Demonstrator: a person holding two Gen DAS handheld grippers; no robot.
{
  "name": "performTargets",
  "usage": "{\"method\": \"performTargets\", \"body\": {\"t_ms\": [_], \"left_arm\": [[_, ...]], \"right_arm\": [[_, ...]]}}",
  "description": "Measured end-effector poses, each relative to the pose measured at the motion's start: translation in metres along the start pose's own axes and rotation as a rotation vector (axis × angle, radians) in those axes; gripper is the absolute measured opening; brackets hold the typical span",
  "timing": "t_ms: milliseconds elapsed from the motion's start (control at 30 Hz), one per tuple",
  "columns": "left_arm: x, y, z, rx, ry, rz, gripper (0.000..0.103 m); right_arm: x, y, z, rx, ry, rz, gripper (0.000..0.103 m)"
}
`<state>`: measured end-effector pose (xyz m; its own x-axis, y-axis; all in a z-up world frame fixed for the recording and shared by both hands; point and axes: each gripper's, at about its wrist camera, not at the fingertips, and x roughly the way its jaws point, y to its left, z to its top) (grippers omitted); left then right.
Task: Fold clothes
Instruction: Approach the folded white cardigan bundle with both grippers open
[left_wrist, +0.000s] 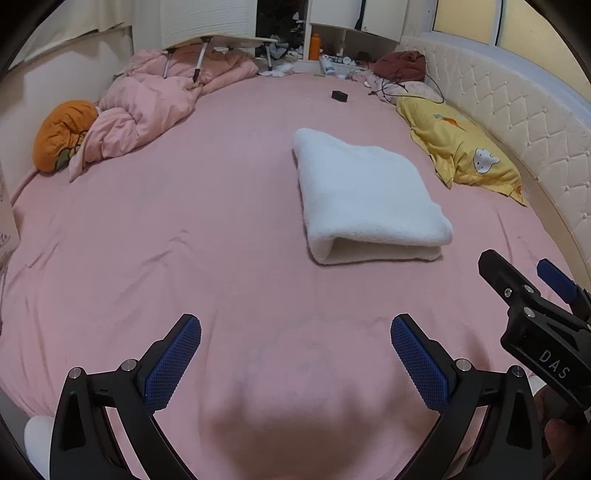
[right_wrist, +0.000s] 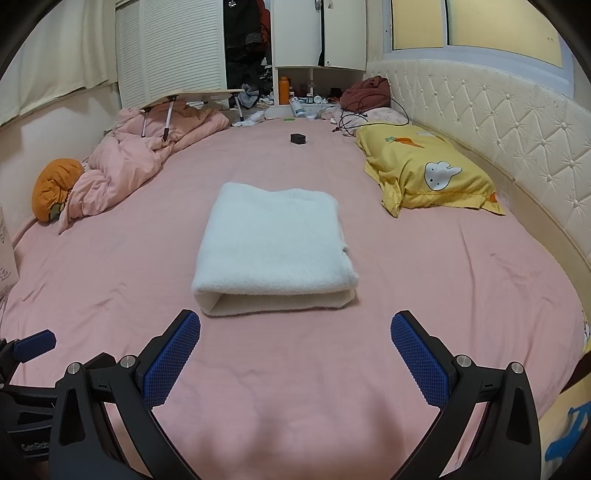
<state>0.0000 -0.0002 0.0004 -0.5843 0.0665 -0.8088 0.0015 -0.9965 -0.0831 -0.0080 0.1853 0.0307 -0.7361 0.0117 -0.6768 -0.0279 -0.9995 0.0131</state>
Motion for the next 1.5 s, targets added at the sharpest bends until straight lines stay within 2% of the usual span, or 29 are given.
{"method": "performTargets", "body": {"t_ms": [133, 200, 367, 467, 600, 667, 733, 800, 833, 1000, 1067, 1100, 1233, 1300, 1400, 1433, 1500], "left_arm": [[0.001, 0.009, 0.001, 0.005, -0.006, 0.008, 0.103], [0.004, 0.009, 0.000, 0.018, -0.002, 0.042, 0.103], [0.016, 0.014, -0.005, 0.008, 0.046, 0.026, 0.103], [0.032, 0.021, -0.011, -0.013, 0.117, -0.047, 0.103], [0.079, 0.025, -0.035, -0.029, 0.356, -0.219, 0.103], [0.094, 0.027, -0.043, -0.079, 0.434, -0.222, 0.103], [0.099, 0.027, -0.043, -0.069, 0.402, -0.109, 0.103], [0.097, 0.015, -0.034, 0.035, 0.313, 0.026, 0.103], [0.094, 0.006, -0.027, 0.091, 0.267, 0.055, 0.103], [0.094, -0.034, 0.023, 0.189, 0.110, 0.006, 0.103], [0.101, -0.057, 0.040, 0.266, 0.042, -0.001, 0.103], [0.108, -0.072, 0.046, 0.306, 0.031, -0.023, 0.103], [0.147, -0.118, 0.059, 0.388, 0.088, -0.093, 0.103], [0.161, -0.139, 0.058, 0.498, 0.062, -0.041, 0.103], [0.173, -0.174, 0.044, 0.752, -0.035, 0.071, 0.103], [0.174, -0.182, 0.041, 0.808, -0.059, 0.088, 0.103], [0.178, -0.194, 0.039, 0.857, -0.067, 0.072, 0.103]], "right_arm": [[0.003, -0.002, -0.002, 0.001, 0.003, -0.003, 0.103], [0.005, -0.003, -0.003, 0.002, 0.004, -0.005, 0.103], [0.009, -0.006, -0.005, 0.004, 0.007, -0.009, 0.103], [0.017, -0.018, -0.009, 0.038, 0.018, 0.007, 0.103], [0.033, -0.040, -0.014, 0.106, 0.038, 0.040, 0.103], [0.041, -0.050, -0.015, 0.127, 0.049, 0.057, 0.103], [0.050, -0.058, -0.017, 0.134, 0.052, 0.063, 0.103], [0.060, -0.066, -0.017, 0.122, 0.045, 0.060, 0.103], [0.064, -0.070, -0.017, 0.120, 0.034, 0.059, 0.103], [0.082, -0.095, -0.016, 0.141, -0.007, 0.052, 0.103], [0.087, -0.107, -0.017, 0.170, -0.023, 0.051, 0.103], [0.089, -0.113, -0.019, 0.188, -0.030, 0.050, 0.103], [0.100, -0.142, -0.029, 0.267, -0.019, 0.027, 0.103], [0.105, -0.160, -0.029, 0.327, -0.015, 0.006, 0.103], [0.105, -0.180, -0.029, 0.402, -0.029, -0.006, 0.103], [0.104, -0.185, -0.030, 0.425, -0.037, -0.005, 0.103], [0.103, -0.188, -0.029, 0.437, -0.043, -0.001, 0.103]]}}
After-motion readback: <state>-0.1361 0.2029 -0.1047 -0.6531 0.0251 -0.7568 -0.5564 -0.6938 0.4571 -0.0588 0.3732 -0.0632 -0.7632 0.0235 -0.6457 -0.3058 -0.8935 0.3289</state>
